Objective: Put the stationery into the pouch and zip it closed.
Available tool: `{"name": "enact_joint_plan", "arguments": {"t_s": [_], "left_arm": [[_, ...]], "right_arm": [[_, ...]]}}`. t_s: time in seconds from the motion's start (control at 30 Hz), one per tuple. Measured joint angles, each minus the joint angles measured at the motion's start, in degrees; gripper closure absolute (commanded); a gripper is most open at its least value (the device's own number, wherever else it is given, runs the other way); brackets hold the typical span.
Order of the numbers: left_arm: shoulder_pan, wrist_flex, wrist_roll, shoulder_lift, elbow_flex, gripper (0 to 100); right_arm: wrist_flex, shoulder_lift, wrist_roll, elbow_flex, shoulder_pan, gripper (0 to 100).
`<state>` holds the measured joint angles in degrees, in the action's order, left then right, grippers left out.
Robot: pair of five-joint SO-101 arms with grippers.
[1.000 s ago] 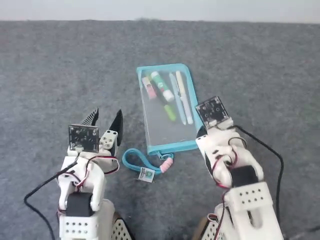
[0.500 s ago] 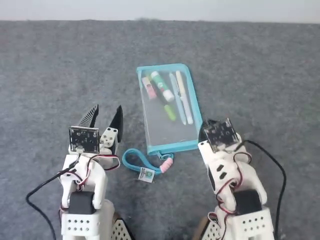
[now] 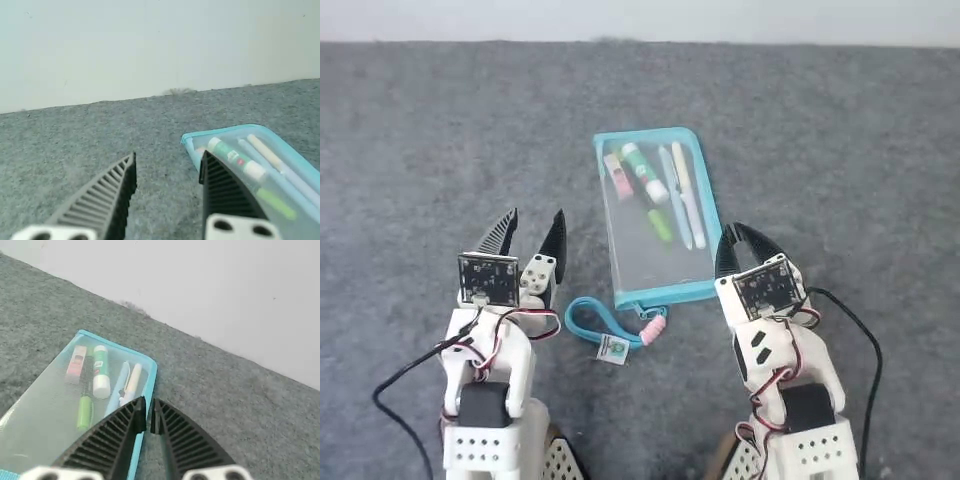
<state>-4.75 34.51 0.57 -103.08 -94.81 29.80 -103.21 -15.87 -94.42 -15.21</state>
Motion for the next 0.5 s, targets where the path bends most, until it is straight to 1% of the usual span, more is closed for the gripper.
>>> {"name": "enact_joint_plan", "arguments": {"t_s": [0.1, 0.27, 0.37, 0.5], "left_arm": [[0.0, 0.9, 0.0, 0.0, 0.0, 81], [0.0, 10.7, 0.0, 0.0, 3.7, 81], [0.0, 15.0, 0.0, 0.0, 6.3, 81], [0.0, 15.7, 0.0, 0.0, 6.5, 81]], "right_arm": [[4.0, 0.0, 0.0, 0.4, 0.0, 96.1], [16.4, 0.0, 0.2, 6.8, -0.1, 96.1], [17.9, 0.0, 0.2, 7.0, 0.0, 96.1], [18.4, 0.0, 0.2, 7.0, 0.0, 96.1]]}}
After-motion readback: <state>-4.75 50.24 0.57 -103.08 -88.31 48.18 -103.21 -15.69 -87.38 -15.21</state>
